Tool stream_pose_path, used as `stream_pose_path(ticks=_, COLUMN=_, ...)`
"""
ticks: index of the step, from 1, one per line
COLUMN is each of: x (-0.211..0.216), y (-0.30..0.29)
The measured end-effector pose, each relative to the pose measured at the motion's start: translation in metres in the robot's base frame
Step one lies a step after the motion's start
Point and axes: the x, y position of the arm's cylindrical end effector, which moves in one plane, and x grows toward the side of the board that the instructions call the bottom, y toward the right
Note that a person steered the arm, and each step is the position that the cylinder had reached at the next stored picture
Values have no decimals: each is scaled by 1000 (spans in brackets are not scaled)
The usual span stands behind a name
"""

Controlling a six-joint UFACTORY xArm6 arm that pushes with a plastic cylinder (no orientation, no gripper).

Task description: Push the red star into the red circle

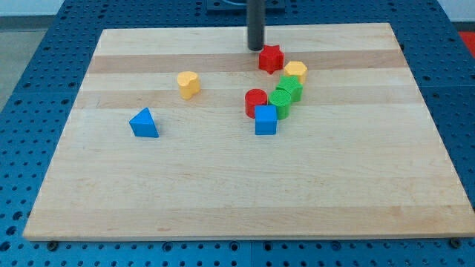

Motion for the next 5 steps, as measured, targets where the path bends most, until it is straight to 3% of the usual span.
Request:
stream_pose_path(ticks=2, x=1, y=66)
stream_pose_path(ticks=5, x=18, y=54)
